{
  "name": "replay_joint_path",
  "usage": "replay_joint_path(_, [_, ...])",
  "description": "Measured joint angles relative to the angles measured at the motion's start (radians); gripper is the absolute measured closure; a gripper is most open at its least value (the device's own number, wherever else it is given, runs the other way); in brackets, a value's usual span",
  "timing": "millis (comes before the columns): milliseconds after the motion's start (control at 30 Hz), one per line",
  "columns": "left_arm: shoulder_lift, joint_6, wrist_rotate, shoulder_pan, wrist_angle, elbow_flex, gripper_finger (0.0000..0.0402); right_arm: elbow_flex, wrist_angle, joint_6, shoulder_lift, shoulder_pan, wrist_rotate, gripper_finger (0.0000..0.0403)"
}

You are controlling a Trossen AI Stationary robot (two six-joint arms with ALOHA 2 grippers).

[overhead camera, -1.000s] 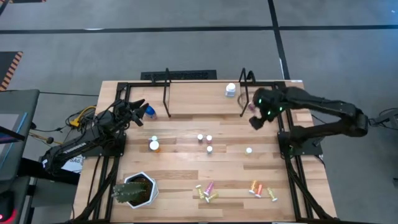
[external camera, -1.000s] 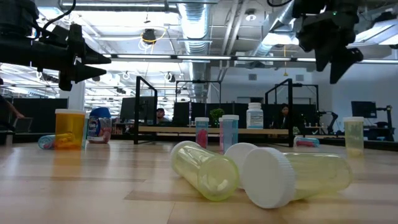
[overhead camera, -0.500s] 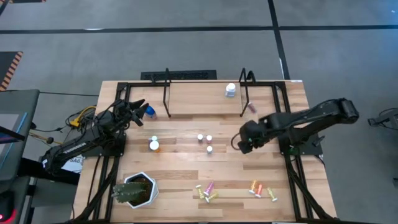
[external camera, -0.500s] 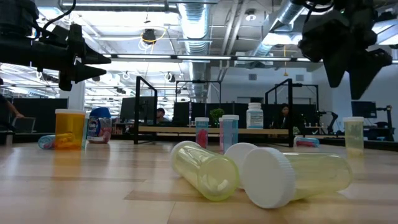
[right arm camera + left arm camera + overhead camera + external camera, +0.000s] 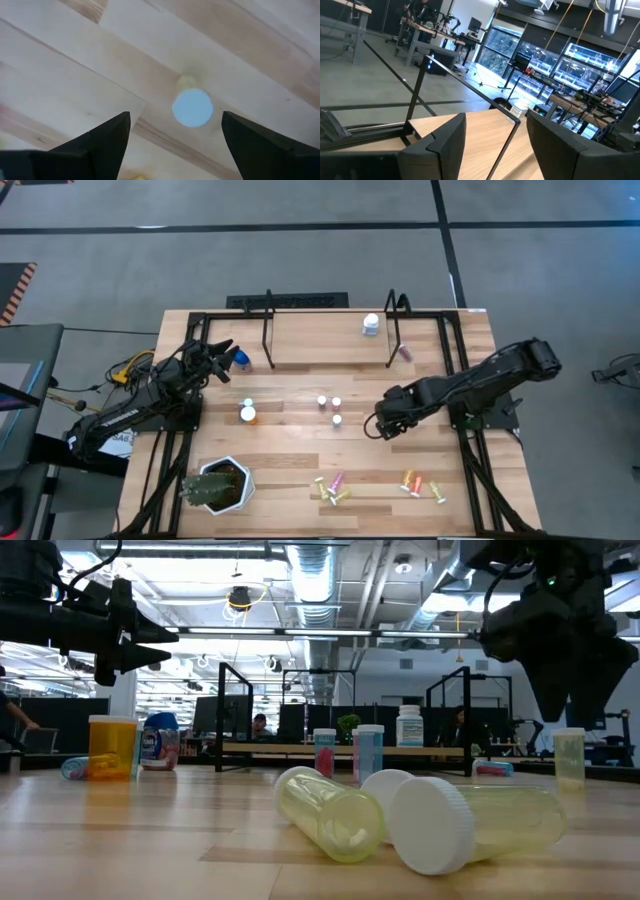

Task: Pick and place medicine bottles onto shelf by color
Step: Put the yellow pill bottle on the shelf

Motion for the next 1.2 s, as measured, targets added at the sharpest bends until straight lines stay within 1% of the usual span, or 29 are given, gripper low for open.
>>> replay_joint_path(200, [0.000, 0.000, 0.000, 0.000, 0.000, 0.000, 0.0203, 0.000, -0.048, -0.037, 0.002, -0.026, 0.047, 0.0067])
replay_joint_path(367, [0.000, 0.000, 0.000, 0.000, 0.000, 0.000, 0.0203, 0.001, -0.044, -0.088, 0.006, -0.052, 0.047, 0.0074])
replay_joint_path(633, [0.000, 0.000, 0.000, 0.000, 0.000, 0.000, 0.0203, 0.000, -0.008, -0.140, 0.085, -0.056, 0.024, 0.0100])
replay_joint_path(833, [0.000, 0.000, 0.000, 0.000, 0.000, 0.000, 0.0203, 0.000, -0.014, -0.145, 0.085, -0.056, 0.022, 0.0112])
replay_joint_path(1033, [0.000, 0.000, 0.000, 0.000, 0.000, 0.000, 0.0203, 0.001, -0.017, -0.156, 0.083, -0.056, 0.023, 0.0136])
replay_joint_path(1200, [0.000, 0.000, 0.000, 0.000, 0.000, 0.000, 0.0203, 0.001, -0.014, -0.159, 0.083, -0.056, 0.023, 0.0175])
